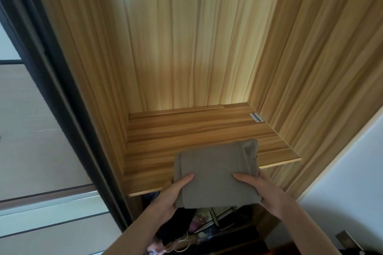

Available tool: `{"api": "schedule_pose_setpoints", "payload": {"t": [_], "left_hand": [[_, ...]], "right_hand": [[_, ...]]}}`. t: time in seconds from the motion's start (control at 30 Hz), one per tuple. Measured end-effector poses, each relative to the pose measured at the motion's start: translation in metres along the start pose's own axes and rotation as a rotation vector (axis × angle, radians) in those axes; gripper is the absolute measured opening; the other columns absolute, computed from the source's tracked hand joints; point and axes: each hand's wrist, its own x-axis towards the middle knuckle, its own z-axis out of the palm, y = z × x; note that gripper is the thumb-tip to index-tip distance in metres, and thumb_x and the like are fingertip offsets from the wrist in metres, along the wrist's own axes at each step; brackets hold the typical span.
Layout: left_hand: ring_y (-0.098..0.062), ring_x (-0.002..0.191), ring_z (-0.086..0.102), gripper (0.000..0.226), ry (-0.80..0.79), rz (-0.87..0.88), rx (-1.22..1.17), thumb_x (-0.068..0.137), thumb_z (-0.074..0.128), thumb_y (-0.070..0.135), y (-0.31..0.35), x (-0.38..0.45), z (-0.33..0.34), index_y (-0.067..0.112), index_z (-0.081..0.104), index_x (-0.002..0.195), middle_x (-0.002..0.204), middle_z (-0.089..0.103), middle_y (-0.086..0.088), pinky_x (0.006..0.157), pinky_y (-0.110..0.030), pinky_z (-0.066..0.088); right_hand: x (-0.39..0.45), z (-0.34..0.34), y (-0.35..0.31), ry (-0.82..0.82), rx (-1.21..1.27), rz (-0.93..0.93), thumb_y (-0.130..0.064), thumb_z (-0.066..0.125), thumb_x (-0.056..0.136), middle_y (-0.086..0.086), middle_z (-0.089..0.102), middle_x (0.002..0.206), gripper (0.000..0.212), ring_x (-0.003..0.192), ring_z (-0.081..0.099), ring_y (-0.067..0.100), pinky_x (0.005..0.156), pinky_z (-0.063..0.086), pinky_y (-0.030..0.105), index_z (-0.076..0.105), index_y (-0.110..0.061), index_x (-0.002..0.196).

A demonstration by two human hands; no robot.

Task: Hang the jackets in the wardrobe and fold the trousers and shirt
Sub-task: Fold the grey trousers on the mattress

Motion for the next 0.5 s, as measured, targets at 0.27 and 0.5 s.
{"api": "schedule_pose_setpoints", "payload": {"t": [0.27,0.5], "left_hand": [[-0.015,0.098,0.074,0.062,0.350,0.274,0.082,0.074,0.088,0.056,0.012,0.063,0.034,0.030,0.061,0.123,0.113,0.075,0.004,0.068,-0.023,0.061],[-0.005,0.091,0.069,0.058,0.493,0.351,0.263,0.082,0.084,0.048,0.008,0.131,0.024,0.023,0.062,0.130,0.104,0.069,0.015,0.063,-0.015,0.053]], "right_hand": [[0.100,-0.016,0.000,0.274,-0.183,-0.156,-0.050,0.082,0.084,0.000,0.063,0.129,0.076,0.113,0.065,0.021,0.101,0.056,0.047,0.046,-0.027,0.147],[0.167,-0.034,0.027,0.228,-0.205,-0.264,-0.047,0.073,0.094,-0.017,0.065,0.121,0.049,0.091,0.067,-0.013,0.068,0.054,0.009,0.051,-0.039,0.137]]}}
